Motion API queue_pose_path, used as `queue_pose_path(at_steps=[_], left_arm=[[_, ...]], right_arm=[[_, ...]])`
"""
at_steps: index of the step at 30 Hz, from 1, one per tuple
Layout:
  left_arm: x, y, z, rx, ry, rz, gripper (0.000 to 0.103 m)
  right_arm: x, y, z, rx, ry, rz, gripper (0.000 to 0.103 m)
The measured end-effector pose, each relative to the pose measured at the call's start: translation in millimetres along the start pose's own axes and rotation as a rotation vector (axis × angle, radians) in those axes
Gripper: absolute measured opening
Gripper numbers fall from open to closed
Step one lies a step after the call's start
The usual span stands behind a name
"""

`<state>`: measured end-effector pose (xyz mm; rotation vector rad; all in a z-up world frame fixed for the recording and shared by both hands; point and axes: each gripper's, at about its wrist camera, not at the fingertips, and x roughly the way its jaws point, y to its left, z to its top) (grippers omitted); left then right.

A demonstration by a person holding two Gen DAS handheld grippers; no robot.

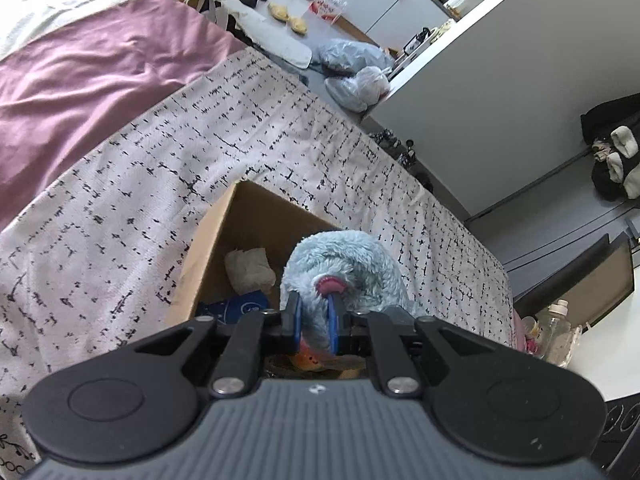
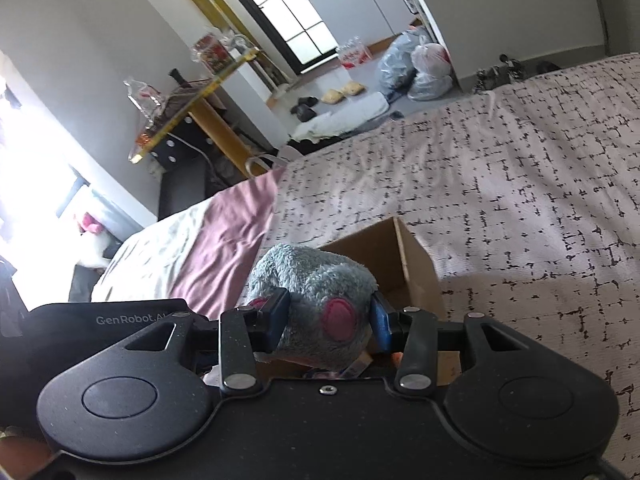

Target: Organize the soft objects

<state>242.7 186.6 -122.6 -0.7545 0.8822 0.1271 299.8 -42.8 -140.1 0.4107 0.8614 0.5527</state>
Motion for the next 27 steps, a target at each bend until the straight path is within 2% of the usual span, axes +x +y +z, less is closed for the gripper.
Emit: queue_pose_path(at_steps=[5,10,14,23,27], left_arm=[[15,-6,8,0.002,0.010,0.009,0.012],[20,-14,16,0.021,-0.003,-0.004,0.017],[12,-17,21,0.043,-0.032,0.004,0.017],[-18,-10,16,0.065,-0.036,0.088,0.025],[-38,-17,15,0.097,-0.048,0.119,0.032]], right_arm=[[7,-4,5,0.018,0.003,-0.035,0.044],[6,-6,10,0.036,-0.017,-0.054,0.052],[-1,-7,13,0.032,-0.039,-0.063,0.063],[-15,1,12,0.011,-0.028,-0.072,0.063],[-27,2,15,-0.001,-0.002,-0.124,0.064]])
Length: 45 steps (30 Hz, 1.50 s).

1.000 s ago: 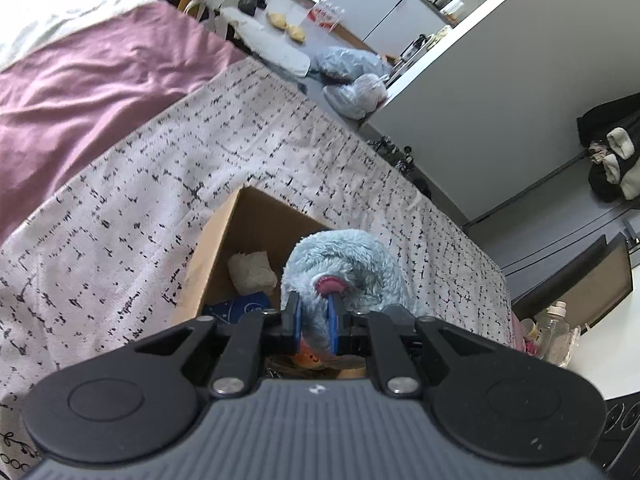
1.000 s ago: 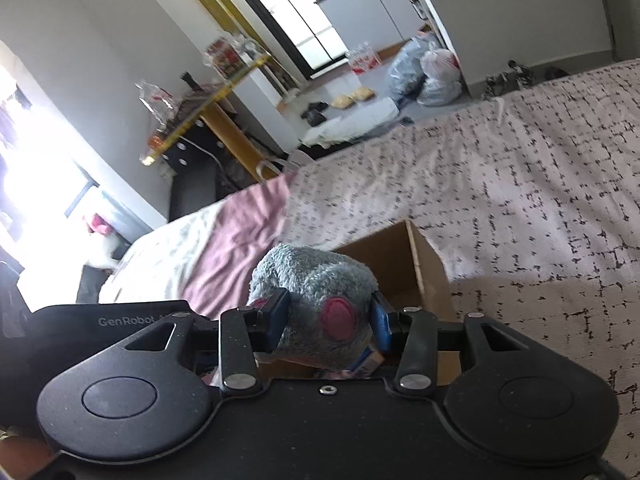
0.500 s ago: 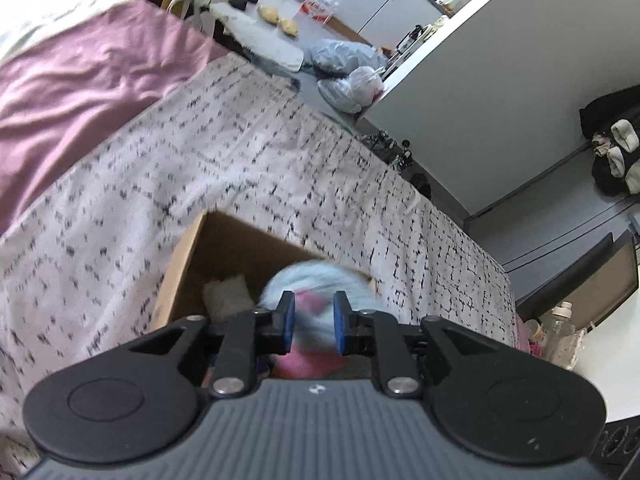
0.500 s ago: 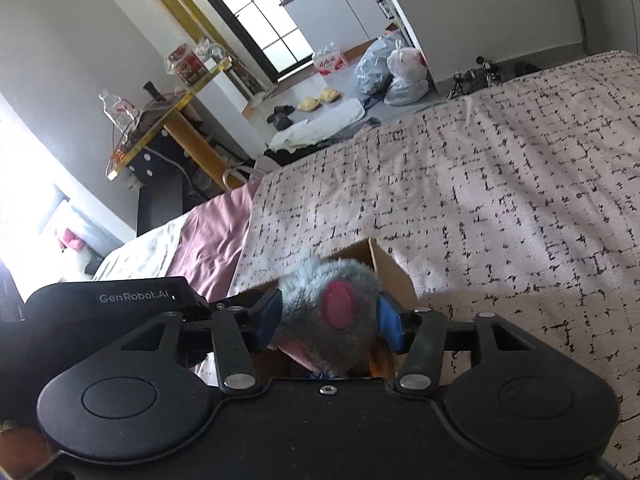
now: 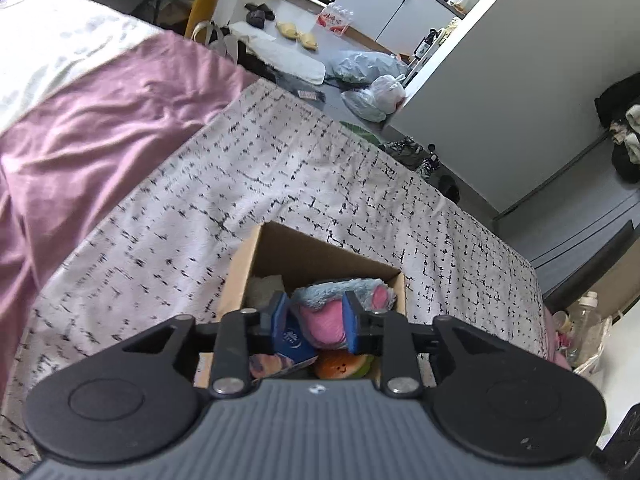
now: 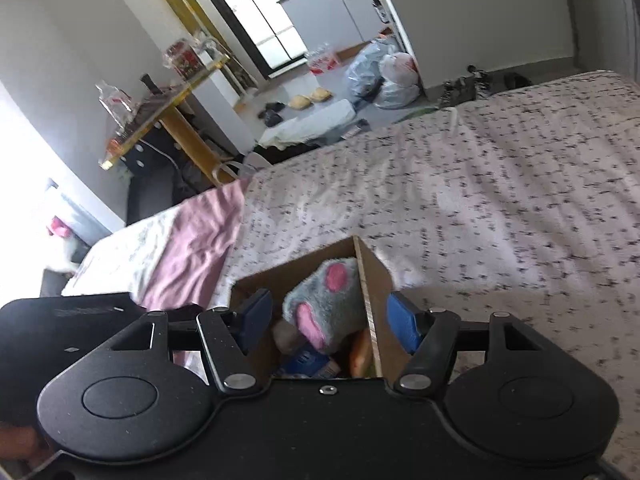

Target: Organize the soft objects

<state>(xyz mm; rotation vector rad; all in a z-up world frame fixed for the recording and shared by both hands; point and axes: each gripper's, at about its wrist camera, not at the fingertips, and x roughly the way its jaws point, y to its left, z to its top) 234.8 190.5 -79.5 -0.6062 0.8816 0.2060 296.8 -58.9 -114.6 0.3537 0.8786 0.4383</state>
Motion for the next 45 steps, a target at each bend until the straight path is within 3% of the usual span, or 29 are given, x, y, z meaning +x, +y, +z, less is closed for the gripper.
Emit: queue_pose_path(at_steps=[2,5,11,20,25,37,45], left_arm=[[-10,-4,-1,0.022,-0.005,0.008,0.044],[-24,-9,-6,0.046,-0.009,0.021,0.054],[-49,-18,-20,0.099,-0.025,0.020,0.076],[-88,-40,-33,0.223,-0.042,0.073,0.094],[-113,-52,-41,0.275,-0.059,0.074,0.101],[-161,-66,-65,0.323,-0.098,0.057,0.103],[-187,-70,-91,0.359,-0.130,0.047,0.103]], right_arm=[[-8,-2,0,0.003,0.010,-0.004,0.064],[-21,-4,-2,-0.001,0.010,-0.005,0.066],[-52,0,-5,-0.034,-0.022,-0.016,0.081],[-93,7,-3,-0.085,-0.053,-0.052,0.103],[-117,3,0,-0.079,-0.062,-0.081,0.103],[-177,0,-6,-0.123,-0.082,-0.138,0.103],[-223,2,-13,-0.179,-0.140,-0.170,0.103]])
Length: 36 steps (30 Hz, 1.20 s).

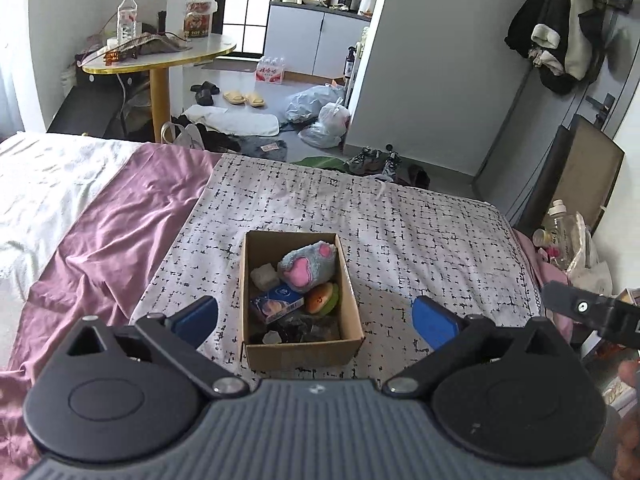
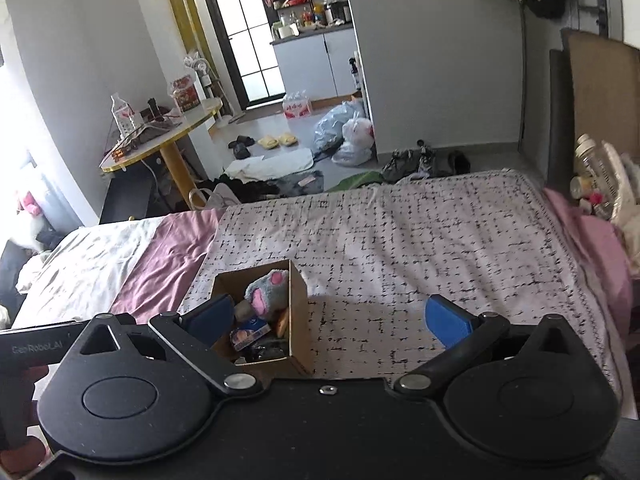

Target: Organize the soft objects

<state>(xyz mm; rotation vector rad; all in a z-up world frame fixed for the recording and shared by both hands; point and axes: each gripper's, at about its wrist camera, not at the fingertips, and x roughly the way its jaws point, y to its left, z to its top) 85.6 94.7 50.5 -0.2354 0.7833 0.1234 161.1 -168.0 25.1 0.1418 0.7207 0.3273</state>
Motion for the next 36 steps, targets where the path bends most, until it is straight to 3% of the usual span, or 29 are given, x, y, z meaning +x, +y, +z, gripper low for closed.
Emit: queue_pose_path(at_steps=[17,36], left_arm=[[-50,-31,-27,0.065,-0.061,0.018,0.103],[-46,-35,-65,0.095,-0.039,0.018,0.103]], right_arm=[[-61,-9,-23,-0.027,-0.106,0.012,0.103],[-59,-15,-66,-0.051,-0.027,-0.011,0.103]])
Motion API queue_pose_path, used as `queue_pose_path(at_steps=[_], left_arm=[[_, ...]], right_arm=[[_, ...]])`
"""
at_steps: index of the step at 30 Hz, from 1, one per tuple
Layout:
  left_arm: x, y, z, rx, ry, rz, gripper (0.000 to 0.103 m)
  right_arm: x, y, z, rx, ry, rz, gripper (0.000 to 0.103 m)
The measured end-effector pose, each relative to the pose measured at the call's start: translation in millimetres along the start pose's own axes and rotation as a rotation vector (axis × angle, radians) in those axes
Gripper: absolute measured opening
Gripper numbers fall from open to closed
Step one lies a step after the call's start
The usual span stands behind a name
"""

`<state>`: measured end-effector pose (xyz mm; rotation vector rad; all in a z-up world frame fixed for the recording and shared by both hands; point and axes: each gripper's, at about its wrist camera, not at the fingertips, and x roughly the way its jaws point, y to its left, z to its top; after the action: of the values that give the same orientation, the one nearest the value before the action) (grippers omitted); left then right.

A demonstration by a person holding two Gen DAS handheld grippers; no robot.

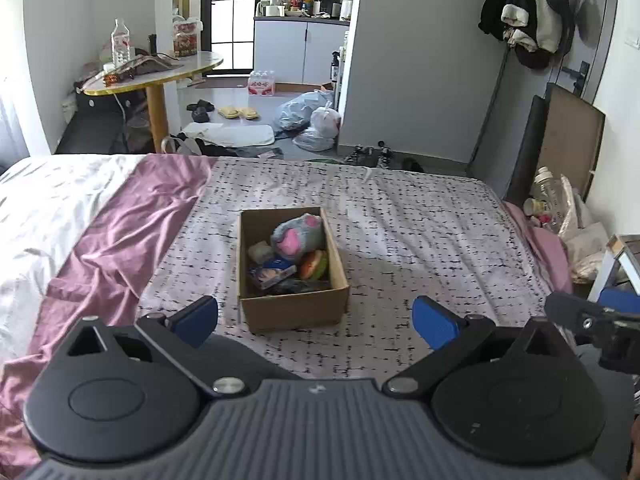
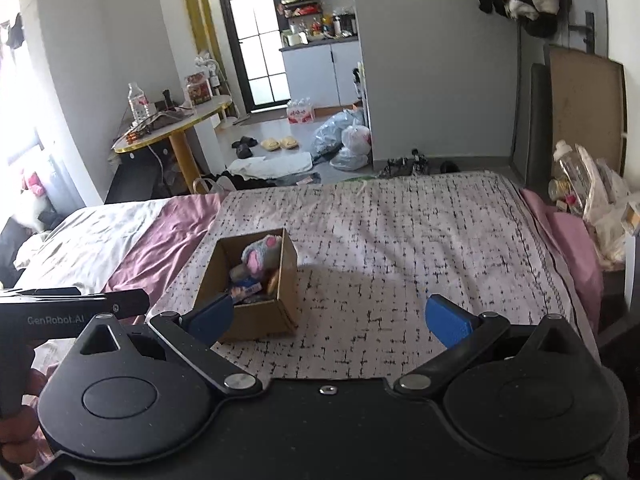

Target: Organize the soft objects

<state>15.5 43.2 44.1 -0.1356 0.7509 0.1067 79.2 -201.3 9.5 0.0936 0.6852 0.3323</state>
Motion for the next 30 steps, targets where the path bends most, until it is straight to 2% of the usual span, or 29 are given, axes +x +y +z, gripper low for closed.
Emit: queue_pose_path(at_steps=[6,13,30], left_arm=[[1,-6,-5,0.028,-0.007,0.006,0.103],[4,-3,-8,0.013,-0.007,0.011,0.103],[2,-1,-10,0.003,-0.009,-0.001,0.103]], right_arm=[[1,-5,-3,0.005,0.001,-0.012,0.103],[5,-6,-6,0.000,0.023,-0.014,0.103],[1,-1,-4,-0.013,0.018,-0.001,0.103]])
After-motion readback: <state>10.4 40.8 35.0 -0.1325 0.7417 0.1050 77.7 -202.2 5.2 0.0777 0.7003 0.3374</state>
